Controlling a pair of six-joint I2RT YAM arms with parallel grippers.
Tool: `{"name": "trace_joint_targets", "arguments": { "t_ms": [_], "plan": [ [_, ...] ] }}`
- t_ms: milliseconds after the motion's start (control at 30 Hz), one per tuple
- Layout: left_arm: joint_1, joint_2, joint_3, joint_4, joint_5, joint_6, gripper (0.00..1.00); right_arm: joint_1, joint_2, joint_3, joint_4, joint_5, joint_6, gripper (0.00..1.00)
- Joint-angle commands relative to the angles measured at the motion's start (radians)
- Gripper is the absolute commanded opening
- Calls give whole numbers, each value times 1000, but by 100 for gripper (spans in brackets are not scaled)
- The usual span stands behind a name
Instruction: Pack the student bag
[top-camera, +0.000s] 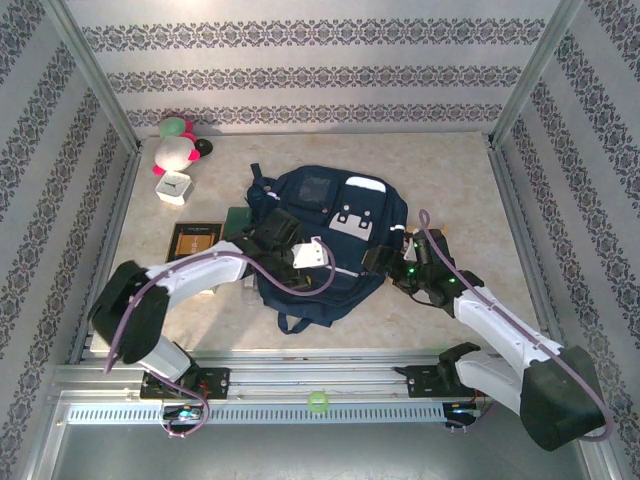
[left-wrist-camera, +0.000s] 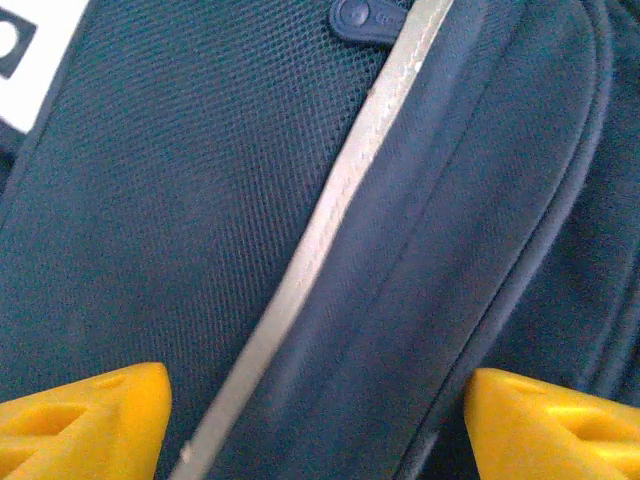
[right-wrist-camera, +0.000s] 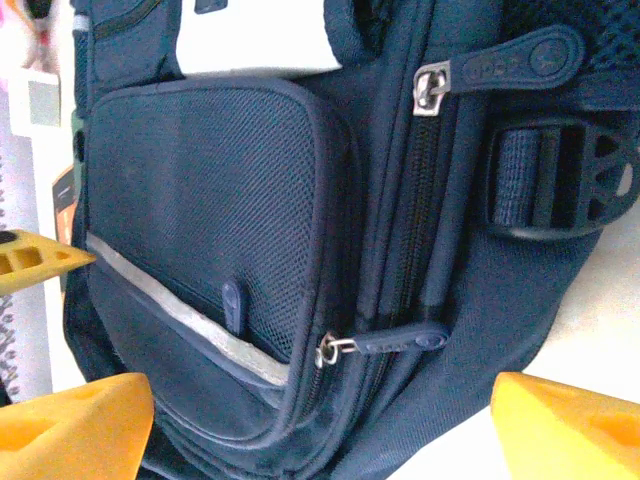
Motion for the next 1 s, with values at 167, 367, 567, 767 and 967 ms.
{"name": "trace_joint_targets", "arguments": {
  "t_ms": [167,367,567,767,967],
  "plan": [
    [-12,116,84,131,2,103,26,2,-11,35,-7,48,-28,86],
    [-13,-46,174,40,71,-82,0,12,-133,113,-207,121,-161,87],
    [-11,-171,202,21,63,-177,0,-9,-132,85,-180,79,-106,87],
    [-11,-227,177,12,25,-205,0,-27,-87,-25,19,188,74,86],
    [-12,-250,145,28,40,-246,0,-33,52,-25,174,175,90,86]
  ]
}}
